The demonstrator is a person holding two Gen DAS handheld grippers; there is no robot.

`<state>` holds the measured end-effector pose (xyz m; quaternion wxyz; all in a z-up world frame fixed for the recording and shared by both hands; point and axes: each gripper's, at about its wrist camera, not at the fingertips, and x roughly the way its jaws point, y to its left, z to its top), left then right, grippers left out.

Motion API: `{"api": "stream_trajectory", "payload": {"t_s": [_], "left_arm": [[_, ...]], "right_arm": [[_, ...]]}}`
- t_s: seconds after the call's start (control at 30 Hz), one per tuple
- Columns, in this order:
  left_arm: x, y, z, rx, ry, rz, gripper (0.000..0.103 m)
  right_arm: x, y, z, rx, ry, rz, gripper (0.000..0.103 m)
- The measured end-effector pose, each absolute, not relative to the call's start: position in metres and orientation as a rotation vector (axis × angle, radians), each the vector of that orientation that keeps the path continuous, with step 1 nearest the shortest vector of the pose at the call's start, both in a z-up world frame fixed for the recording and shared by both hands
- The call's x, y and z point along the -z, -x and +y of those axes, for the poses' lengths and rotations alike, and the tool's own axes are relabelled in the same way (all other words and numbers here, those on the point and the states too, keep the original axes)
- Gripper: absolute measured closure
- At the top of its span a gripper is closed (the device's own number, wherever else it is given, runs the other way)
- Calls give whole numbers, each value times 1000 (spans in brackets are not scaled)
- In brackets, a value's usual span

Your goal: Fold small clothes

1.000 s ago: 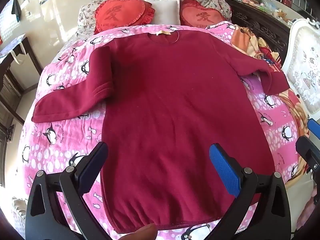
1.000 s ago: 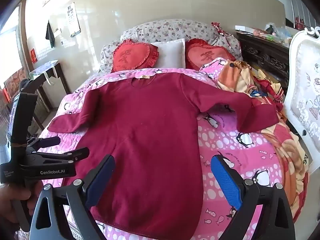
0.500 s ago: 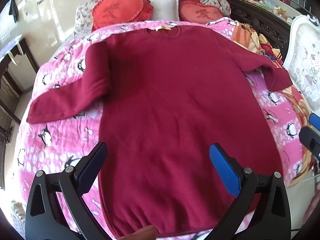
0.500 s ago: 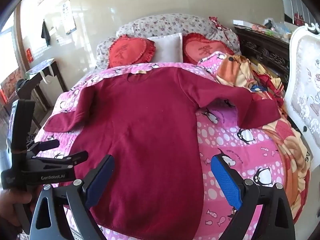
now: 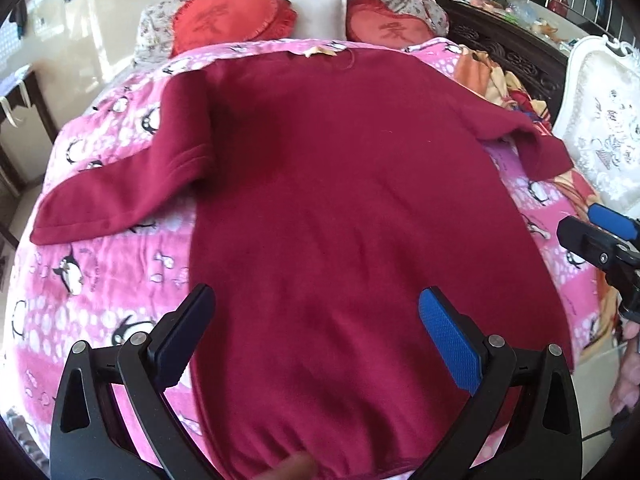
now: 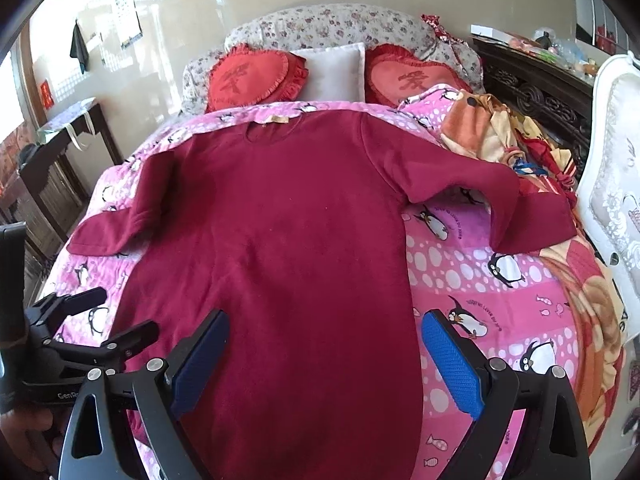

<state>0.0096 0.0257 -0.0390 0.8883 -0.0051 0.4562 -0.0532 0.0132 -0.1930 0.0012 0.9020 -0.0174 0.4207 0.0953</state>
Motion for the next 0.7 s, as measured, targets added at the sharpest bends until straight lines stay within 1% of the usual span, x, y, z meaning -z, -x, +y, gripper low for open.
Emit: {"api": "stream_trajectory", "payload": {"t_s": [0.4,0.7], "left_arm": [[57,-7,32,119,82,981,1],[53,-4,28,131,63,950,1]], "right_arm": [[11,-19,-200,-141,50,914,7],[12,-21,-196,-145,57,917,7]]}}
